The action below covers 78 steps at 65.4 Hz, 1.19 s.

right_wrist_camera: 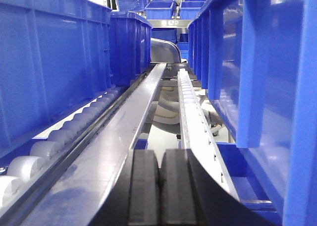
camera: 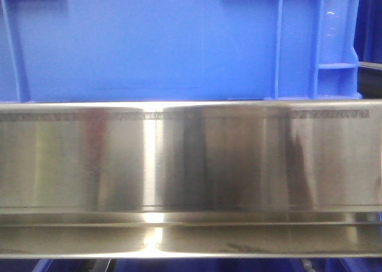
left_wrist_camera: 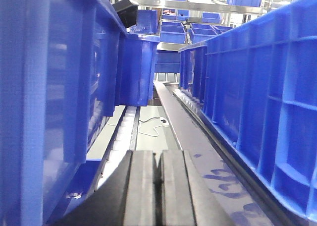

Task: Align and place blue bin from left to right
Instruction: 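Grip the blue bin's side rims with both grippers on the upper shelf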

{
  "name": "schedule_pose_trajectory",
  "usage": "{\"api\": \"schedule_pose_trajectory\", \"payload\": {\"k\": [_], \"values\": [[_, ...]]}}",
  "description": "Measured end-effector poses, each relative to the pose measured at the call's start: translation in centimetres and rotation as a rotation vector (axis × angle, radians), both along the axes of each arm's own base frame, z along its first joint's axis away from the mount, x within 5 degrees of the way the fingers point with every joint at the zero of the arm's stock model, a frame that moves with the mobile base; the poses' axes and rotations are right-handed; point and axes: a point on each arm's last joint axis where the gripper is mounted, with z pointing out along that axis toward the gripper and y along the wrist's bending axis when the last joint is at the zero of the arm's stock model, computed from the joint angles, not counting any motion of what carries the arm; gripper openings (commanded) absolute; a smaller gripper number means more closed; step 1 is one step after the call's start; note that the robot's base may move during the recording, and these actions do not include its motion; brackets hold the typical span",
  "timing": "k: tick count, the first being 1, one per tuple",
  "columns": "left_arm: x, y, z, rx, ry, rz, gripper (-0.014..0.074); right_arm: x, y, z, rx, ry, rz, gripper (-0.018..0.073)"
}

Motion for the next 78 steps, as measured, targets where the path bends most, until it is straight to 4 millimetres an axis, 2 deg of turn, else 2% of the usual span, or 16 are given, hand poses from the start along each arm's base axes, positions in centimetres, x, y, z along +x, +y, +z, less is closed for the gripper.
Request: {"api": "schedule_pose_trajectory", "payload": {"k": [59,78], "values": [[0.0,0.0,0.3,-0.001,-0.036,0.001,-0.0111,0.0,0.0,0.1,0.0,-0.006,0.0,-0.0069],[-0.1,0.0,0.8,-0.007,-0.087,0.003,-0.0111,-0.1,-0.1,1.4,0.041,-0.159,-0.007,-0.0069]]}}
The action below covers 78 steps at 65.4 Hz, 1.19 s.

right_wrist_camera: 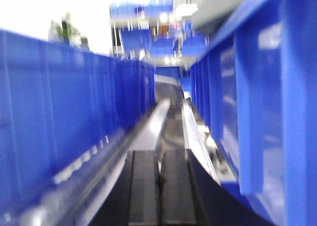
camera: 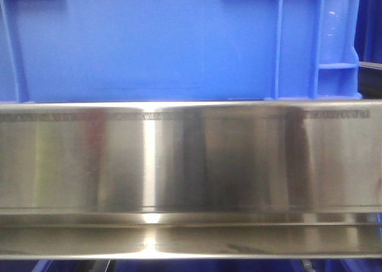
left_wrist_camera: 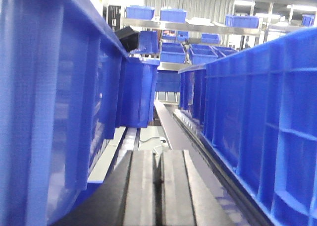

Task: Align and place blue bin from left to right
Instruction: 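Grip the blue bin's side rims with both grippers on the upper shelf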

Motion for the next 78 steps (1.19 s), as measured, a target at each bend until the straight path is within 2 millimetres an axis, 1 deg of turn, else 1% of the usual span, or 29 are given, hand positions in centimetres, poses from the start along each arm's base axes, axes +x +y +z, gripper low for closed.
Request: {"api": "schedule_pose_trajectory", "payload": {"k": [3,6,12,17,18,20,22,27,28,29,30,31,33,36,39,43,46,50,53,56,61,62,66,70,71,74,76,78], "values": [[0.0,0.0,0.2,0.0,-0.005,0.0,-0.0111,0.0,0.0,0.1,0.004,-0.002,0.001,-0.0069],[-0.1,0.0,0.8,0.0,-0.019,0.0,-0.0111,-0.1,0.0,0.4,0.007,0.005,0.003,-0.0069],[-0.6,0.0,2.6,-0.001,-0.056,-0.001,-0.0111,-0.5,0.1,2.4,0.009,-0.01,0.008,-0.0069],[-1.2,0.0,4.7,-0.001,-0.075,-0.004,-0.0111,-1.3,0.2,4.8,0.008,-0.044,0.013,-0.0069],[-1.4,0.0,5.1,-0.001,-0.078,-0.004,-0.0111,-1.6,0.2,5.6,0.007,-0.061,0.014,-0.0069],[-1.7,0.0,6.0,-0.001,-0.09,-0.005,-0.0111,-1.8,0.2,6.2,0.007,-0.058,0.017,-0.0069],[-2.0,0.0,6.8,-0.001,-0.085,-0.007,-0.0111,-2.4,0.2,7.4,0.005,-0.083,0.019,-0.0069],[-3.3,0.0,9.3,0.0,-0.098,-0.01,-0.0111,-3.6,0.3,9.9,0.004,-0.12,0.024,-0.0069],[-3.5,0.0,9.6,0.001,-0.086,-0.011,-0.011,-4.0,0.4,10.6,0.003,-0.137,0.025,-0.0069],[-3.7,0.0,10.0,0.001,-0.084,-0.012,-0.0109,-4.1,0.4,10.8,0.002,-0.133,0.026,-0.0069],[-3.9,0.0,10.5,0.002,-0.081,-0.013,-0.0109,-4.6,0.4,11.8,0.001,-0.147,0.027,-0.0069],[-4.3,0.0,11.2,0.002,-0.087,-0.014,-0.0107,-4.7,0.4,12.2,0.002,-0.15,0.029,-0.0069],[-4.6,0.0,12.0,0.003,-0.078,-0.015,-0.0096,-5.0,0.4,13.1,0.001,-0.145,0.031,-0.0069],[-5.0,0.0,13.5,0.004,-0.059,-0.017,-0.0057,-5.2,0.5,14.4,0.003,-0.135,0.035,-0.0067],[-5.0,-0.1,14.6,0.006,-0.029,-0.019,-0.0001,-5.3,0.5,16.0,0.006,-0.124,0.04,-0.0065],[-4.9,-0.1,16.6,0.007,-0.007,-0.02,0.0078,-4.7,0.6,17.3,0.015,-0.083,0.048,-0.0065],[-4.3,-0.1,17.6,0.008,0.024,-0.021,0.0165,-4.2,0.6,18.7,0.03,-0.072,0.059,-0.0065],[-3.5,-0.1,19.2,0.009,0.041,-0.022,0.0243,-3.1,0.7,19.8,0.044,-0.038,0.069,-0.0065],[-2.4,-0.2,20.1,0.009,0.068,-0.022,0.0299,-2.0,0.7,21.0,0.058,-0.011,0.078,-0.0057],[-1.2,-0.2,21.0,0.01,0.094,-0.022,0.0339,-1.2,0.7,21.9,0.066,0.006,0.085,-0.0013],[0.6,-0.2,22.1,0.01,0.126,-0.023,0.0398,0.4,0.7,22.8,0.075,0.058,0.091,0.012],[1.2,-0.2,22.1,0.011,0.144,-0.023,0.0407,0.7,0.7,22.9,0.077,0.066,0.093,0.015],[2.7,-0.4,22.6,0.016,0.174,-0.038,0.0439,1.7,0.7,23.3,0.08,0.096,0.095,0.0292],[4.4,-0.7,22.6,0.038,0.213,-0.06,0.0467,2.8,0.7,23.4,0.084,0.126,0.096,0.0416],[4.7,-0.8,22.7,0.045,0.219,-0.065,0.0473,3.0,0.7,23.4,0.085,0.133,0.096,0.046],[5.6,-1.2,22.7,0.071,0.234,-0.088,0.0493,3.8,0.7,23.4,0.088,0.154,0.097,0.0539],[6.3,-1.4,22.7,0.087,0.242,-0.1,0.0514,4.2,0.7,23.3,0.089,0.168,0.096,0.0576],[6.9,-1.7,22.8,0.1,0.242,-0.114,0.0535,4.7,0.6,23.2,0.09,0.181,0.096,0.0571]]}}
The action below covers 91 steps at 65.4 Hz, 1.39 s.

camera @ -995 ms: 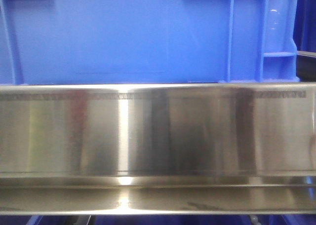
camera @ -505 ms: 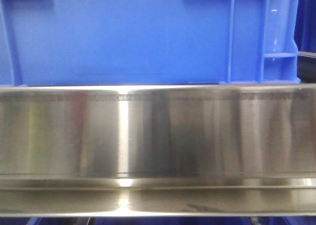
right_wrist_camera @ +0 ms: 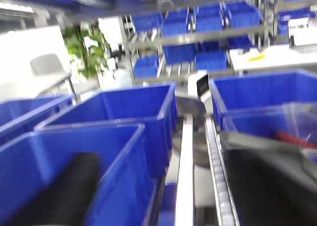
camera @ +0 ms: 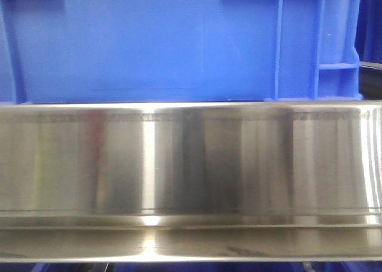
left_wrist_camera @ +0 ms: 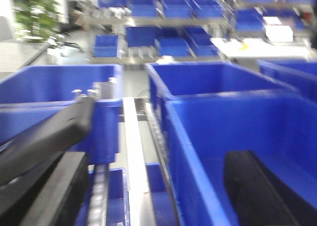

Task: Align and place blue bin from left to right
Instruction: 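Grip the blue bin's side rims with both grippers on the upper shelf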

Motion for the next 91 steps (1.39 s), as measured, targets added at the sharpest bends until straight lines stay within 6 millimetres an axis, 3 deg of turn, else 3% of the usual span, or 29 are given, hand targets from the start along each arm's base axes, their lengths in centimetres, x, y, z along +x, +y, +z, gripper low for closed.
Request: {"api": "schedule_pose_trajectory", "payload": {"k": [6,14,25,33,44,57,76,91], "values": [[1.5,-0.9,0.1,0.011,0.02,-0.046,0.0607,1.4,0.0,-0.4,-0.003,0.044,0.001,0.0559],[3.4,-1.7,0.9,0.021,0.075,-0.071,0.0602,2.7,0.0,-0.6,-0.015,0.087,0.008,0.056],[5.9,-2.4,3.5,0.026,0.179,-0.074,0.0602,4.6,1.7,1.9,-0.075,0.143,0.161,0.056],[7.9,-3.1,4.4,0.021,0.282,-0.086,0.0602,6.3,3.5,3.3,-0.098,0.181,0.277,0.056],[11.5,-4.1,4.0,0.044,0.488,-0.094,0.0602,11.1,5.7,2.3,-0.13,0.354,0.359,0.056],[14.1,-5.6,3.5,0.125,0.601,-0.095,0.0602,15.2,5.6,1.9,-0.156,0.569,0.269,0.056],[17.8,-8.0,1.0,0.17,0.717,-0.04,0.0602,18.9,6.8,3.0,-0.209,0.687,0.194,0.056],[20.5,-8.4,-0.8,0.168,0.765,-0.016,0.0602,21.1,9.1,1.2,-0.202,0.746,0.199,0.056]]}}
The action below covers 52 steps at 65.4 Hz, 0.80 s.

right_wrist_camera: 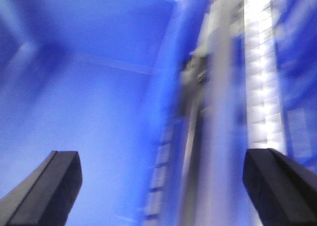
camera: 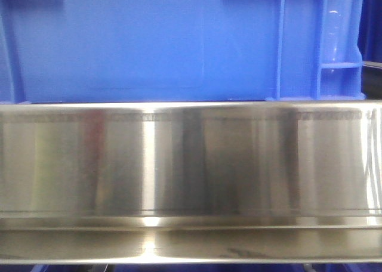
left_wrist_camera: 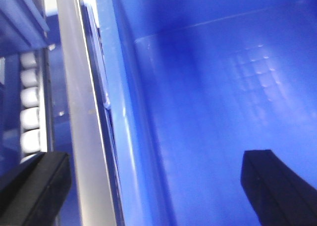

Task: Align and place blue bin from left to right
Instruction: 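Grip the blue bin's side rims with both grippers on the upper shelf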

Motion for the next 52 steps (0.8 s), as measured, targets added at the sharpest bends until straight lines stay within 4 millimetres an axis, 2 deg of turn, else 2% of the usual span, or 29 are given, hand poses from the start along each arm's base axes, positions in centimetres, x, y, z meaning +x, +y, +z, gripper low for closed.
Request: {"api": "schedule_pose_trajectory", "payload": {"k": [28,52], "values": [[3.1,1.1,-3.2,-0.069,0.115,0.005,0.0602,4.0,1.7,-4.8,0.006,0.145,-0.025,0.056],[4.8,0.7,-5.7,-0.073,0.183,0.005,0.0602,6.5,1.8,-8.1,0.027,0.241,-0.072,0.056]]}}
